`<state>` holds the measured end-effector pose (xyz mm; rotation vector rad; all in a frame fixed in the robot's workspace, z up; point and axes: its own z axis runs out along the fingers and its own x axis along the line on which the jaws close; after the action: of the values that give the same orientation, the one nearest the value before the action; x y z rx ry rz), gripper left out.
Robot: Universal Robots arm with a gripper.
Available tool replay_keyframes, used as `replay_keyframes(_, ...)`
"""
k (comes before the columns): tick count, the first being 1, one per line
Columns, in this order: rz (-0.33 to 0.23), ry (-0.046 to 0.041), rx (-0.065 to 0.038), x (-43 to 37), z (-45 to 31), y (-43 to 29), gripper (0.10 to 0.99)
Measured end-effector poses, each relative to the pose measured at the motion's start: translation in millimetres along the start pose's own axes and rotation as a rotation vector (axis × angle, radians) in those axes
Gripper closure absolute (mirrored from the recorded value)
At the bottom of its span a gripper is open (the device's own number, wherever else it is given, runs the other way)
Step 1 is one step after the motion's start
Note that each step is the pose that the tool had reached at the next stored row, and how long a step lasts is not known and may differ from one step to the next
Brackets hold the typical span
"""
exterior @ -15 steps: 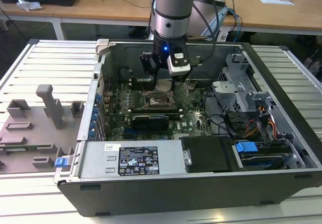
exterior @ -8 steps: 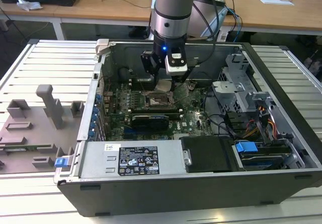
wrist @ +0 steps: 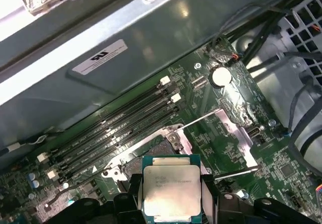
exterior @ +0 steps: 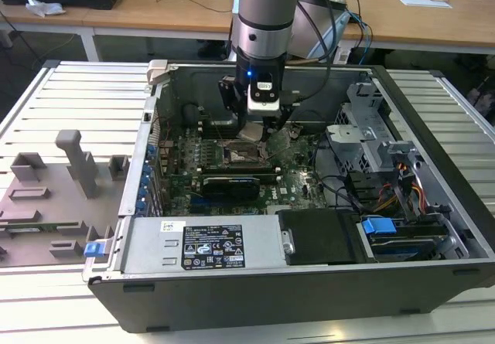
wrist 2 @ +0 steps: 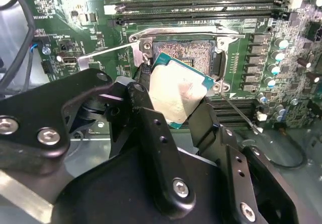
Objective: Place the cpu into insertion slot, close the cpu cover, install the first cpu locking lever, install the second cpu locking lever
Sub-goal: 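Place the cpu into insertion slot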
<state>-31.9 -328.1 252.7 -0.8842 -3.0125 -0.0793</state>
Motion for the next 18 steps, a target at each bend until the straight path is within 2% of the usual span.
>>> replay_keyframes(18,0.178,-0.0202,0.015,0.0,0.1,0.0,0.541)
